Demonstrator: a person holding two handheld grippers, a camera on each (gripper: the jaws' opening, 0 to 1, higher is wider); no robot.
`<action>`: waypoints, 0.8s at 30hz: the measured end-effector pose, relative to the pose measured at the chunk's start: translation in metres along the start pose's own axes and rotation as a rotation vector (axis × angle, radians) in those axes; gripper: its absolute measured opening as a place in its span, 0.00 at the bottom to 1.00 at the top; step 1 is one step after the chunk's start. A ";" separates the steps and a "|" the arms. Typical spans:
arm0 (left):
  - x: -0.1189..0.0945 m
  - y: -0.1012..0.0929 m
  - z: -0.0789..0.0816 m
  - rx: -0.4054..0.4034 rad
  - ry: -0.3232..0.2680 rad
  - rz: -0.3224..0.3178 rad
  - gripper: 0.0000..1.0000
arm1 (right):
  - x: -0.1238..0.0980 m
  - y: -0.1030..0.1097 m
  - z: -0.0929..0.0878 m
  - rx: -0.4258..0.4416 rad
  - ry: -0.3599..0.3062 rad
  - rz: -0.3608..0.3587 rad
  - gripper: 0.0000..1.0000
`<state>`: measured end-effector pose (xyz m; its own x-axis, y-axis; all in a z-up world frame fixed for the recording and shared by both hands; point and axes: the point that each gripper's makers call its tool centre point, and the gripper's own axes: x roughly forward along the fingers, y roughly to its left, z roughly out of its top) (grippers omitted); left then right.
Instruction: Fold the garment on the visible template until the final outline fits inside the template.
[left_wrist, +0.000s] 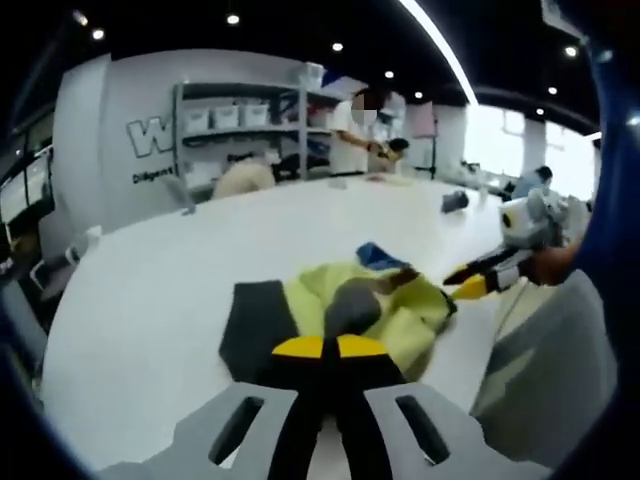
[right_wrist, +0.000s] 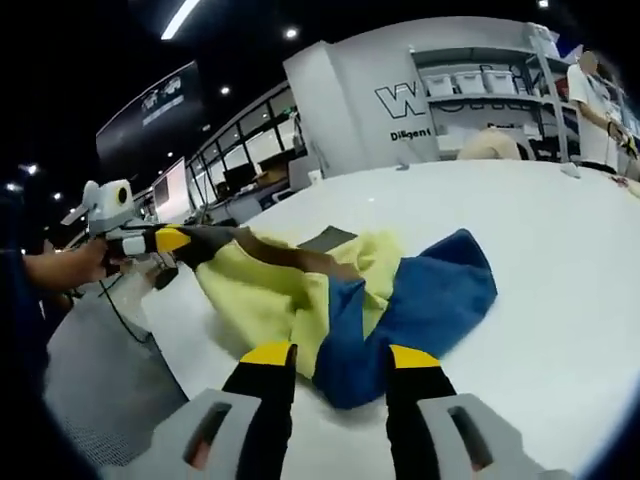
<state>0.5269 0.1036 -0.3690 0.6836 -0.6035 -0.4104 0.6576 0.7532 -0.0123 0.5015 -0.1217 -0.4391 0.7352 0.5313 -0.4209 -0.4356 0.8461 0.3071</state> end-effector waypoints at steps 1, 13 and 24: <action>0.000 0.000 0.000 0.000 0.000 0.001 0.02 | 0.000 0.000 0.000 0.000 0.001 0.000 0.32; -0.030 0.017 0.026 -0.003 -0.040 0.083 0.02 | 0.008 0.015 -0.009 -0.106 0.100 0.046 0.02; -0.041 0.029 0.050 0.018 -0.090 0.125 0.02 | -0.004 0.011 0.066 -0.055 -0.058 0.133 0.03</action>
<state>0.5335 0.1376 -0.3071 0.7856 -0.5272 -0.3239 0.5709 0.8195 0.0507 0.5280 -0.1175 -0.3780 0.6972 0.6370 -0.3288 -0.5578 0.7702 0.3093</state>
